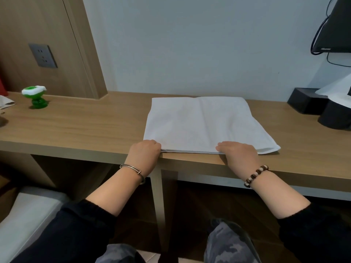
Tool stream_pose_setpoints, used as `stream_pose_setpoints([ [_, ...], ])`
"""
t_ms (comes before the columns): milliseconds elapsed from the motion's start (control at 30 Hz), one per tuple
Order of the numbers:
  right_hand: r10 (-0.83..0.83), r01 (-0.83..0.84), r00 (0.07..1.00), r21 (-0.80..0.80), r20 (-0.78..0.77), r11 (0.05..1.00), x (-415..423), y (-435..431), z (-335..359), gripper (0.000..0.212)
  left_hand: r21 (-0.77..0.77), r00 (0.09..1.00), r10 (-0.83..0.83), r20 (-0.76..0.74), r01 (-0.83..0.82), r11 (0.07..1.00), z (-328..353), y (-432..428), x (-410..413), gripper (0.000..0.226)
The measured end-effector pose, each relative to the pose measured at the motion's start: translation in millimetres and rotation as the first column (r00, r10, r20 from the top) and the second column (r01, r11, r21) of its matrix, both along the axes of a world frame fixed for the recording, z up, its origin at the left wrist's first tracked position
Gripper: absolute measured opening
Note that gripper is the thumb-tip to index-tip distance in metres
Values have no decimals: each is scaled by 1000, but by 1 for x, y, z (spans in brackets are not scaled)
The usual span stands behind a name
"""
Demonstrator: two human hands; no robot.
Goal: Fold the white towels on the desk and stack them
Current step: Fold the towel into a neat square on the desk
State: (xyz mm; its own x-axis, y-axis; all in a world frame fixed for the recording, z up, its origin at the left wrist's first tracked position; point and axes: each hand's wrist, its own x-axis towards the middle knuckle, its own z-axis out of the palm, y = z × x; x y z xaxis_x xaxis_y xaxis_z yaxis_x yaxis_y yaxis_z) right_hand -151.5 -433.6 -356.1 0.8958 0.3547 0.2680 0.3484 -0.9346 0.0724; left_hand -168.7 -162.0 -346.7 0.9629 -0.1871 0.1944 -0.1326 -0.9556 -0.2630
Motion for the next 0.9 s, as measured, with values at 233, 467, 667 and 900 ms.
stream_pose_setpoints([
  [233, 94, -85, 992, 102, -85, 991, 1, 10, 4, 43, 41, 985, 172, 4, -172, 984, 31, -28, 5, 20],
  [467, 135, -118, 985, 140, -111, 983, 8, 37, 4, 45, -320, 983, -46, -175, -13, 947, 6, -66, 42, 46],
  [667, -90, 102, 994, 237, -61, 966, 3, -2, 3, 37, -299, 993, 0, -115, -35, 954, -17, -64, 48, 50],
  [900, -162, 136, 984, 272, 77, 953, -1, -43, 11, 20, -311, 993, 27, -118, -63, 948, -18, -65, 50, 51],
])
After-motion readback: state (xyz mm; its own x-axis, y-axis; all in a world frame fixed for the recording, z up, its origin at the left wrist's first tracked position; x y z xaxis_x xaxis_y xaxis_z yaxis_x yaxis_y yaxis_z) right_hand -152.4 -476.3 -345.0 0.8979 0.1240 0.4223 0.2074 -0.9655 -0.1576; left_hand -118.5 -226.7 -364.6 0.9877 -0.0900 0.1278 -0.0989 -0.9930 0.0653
